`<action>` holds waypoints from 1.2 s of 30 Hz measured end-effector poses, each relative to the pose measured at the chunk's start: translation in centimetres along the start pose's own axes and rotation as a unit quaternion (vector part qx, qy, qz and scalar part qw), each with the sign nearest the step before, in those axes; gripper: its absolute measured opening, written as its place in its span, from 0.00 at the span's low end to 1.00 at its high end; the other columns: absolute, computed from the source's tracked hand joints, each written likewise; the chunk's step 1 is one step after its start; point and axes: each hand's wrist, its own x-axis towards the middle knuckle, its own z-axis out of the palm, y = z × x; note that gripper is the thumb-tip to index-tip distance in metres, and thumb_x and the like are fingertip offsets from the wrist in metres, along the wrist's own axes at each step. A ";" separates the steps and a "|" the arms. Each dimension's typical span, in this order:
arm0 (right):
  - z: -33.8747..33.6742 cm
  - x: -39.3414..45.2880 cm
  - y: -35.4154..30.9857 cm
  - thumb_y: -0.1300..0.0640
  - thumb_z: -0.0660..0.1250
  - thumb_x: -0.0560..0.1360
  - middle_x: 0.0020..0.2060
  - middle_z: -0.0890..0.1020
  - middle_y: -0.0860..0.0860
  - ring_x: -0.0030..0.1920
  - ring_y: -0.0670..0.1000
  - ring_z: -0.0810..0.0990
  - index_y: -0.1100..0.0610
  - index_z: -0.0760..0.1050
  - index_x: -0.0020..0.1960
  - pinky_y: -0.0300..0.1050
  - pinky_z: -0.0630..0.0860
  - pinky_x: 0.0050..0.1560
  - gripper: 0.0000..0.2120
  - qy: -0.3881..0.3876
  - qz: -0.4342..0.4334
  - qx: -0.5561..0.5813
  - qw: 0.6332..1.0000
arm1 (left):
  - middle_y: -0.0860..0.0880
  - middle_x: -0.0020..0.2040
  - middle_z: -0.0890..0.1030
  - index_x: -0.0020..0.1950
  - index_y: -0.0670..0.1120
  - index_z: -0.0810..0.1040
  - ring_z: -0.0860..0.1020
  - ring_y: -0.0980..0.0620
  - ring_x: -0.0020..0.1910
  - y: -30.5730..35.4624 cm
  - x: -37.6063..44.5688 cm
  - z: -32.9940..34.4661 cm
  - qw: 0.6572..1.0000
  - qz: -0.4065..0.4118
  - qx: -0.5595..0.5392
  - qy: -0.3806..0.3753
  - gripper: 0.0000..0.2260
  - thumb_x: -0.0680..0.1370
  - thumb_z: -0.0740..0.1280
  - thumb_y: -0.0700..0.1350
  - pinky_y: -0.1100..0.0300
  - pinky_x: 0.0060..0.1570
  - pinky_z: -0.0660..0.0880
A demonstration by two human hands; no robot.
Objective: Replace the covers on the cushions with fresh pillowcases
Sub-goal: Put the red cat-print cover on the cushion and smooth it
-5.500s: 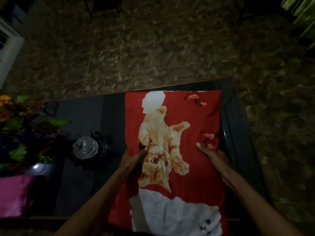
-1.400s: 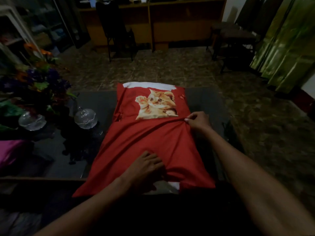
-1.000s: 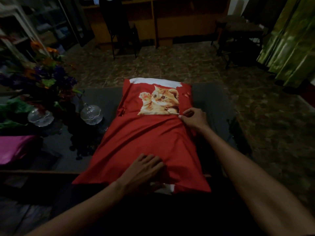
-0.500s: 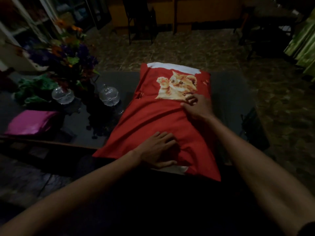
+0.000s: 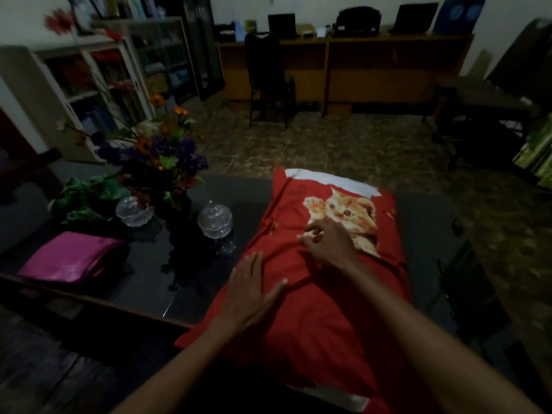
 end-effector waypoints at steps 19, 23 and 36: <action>6.5 10.6 -5.3 0.42 0.74 0.67 0.45 0.85 0.49 0.48 0.53 0.83 0.49 0.83 0.47 0.46 0.79 0.47 0.14 -0.094 0.048 -0.153 0.983 | 0.52 0.79 0.61 0.79 0.53 0.62 0.59 0.51 0.78 -3.0 5.9 -1.1 0.976 -0.114 -0.170 -0.068 0.36 0.77 0.56 0.71 0.51 0.77 0.56; 8.3 11.4 -4.6 0.47 0.71 0.71 0.49 0.86 0.53 0.52 0.57 0.84 0.51 0.85 0.50 0.49 0.81 0.50 0.11 -0.113 0.012 -0.261 0.959 | 0.48 0.61 0.80 0.63 0.48 0.79 0.77 0.50 0.62 -3.9 10.9 0.2 0.960 -0.140 -0.244 -0.005 0.17 0.81 0.63 0.57 0.55 0.64 0.72; 5.3 9.0 0.4 0.46 0.71 0.74 0.52 0.82 0.45 0.54 0.49 0.79 0.45 0.80 0.57 0.48 0.76 0.56 0.12 -0.033 -0.033 -0.117 0.992 | 0.44 0.49 0.86 0.50 0.44 0.87 0.84 0.45 0.49 -1.7 26.5 3.5 0.885 -0.310 -0.347 0.033 0.09 0.75 0.74 0.49 0.57 0.50 0.79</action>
